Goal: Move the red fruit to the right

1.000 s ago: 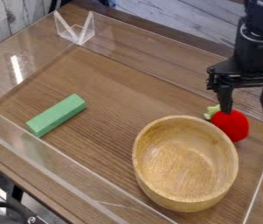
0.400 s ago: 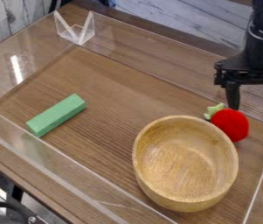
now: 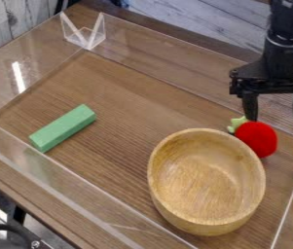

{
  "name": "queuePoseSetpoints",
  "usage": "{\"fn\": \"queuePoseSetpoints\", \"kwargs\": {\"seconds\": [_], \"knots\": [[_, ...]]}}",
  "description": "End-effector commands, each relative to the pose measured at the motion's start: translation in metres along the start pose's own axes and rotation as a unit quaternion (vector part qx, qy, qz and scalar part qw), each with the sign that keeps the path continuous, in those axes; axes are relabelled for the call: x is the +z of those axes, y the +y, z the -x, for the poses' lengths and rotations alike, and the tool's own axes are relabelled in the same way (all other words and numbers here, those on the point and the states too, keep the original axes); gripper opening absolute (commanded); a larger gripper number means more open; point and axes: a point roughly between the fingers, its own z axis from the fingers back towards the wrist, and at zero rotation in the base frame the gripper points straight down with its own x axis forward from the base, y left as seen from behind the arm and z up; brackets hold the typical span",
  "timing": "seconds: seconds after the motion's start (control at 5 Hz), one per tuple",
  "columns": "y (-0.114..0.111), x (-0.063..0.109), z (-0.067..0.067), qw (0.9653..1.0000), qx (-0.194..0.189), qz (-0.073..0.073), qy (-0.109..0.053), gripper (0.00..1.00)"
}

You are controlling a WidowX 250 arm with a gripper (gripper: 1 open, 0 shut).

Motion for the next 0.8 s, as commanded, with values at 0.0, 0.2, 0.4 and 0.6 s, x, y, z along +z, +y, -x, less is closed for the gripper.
{"fn": "queuePoseSetpoints", "kwargs": {"seconds": [0.0, 0.2, 0.4, 0.6], "knots": [[0.006, 0.03, -0.014, 0.9992, -0.017, 0.025, -0.024, 1.0], [0.027, 0.049, -0.03, 0.9983, -0.04, 0.03, -0.03, 1.0], [0.055, 0.063, -0.046, 0.9968, -0.068, 0.031, -0.029, 1.0], [0.077, 0.075, -0.059, 0.9936, -0.104, 0.034, -0.028, 1.0]]}}
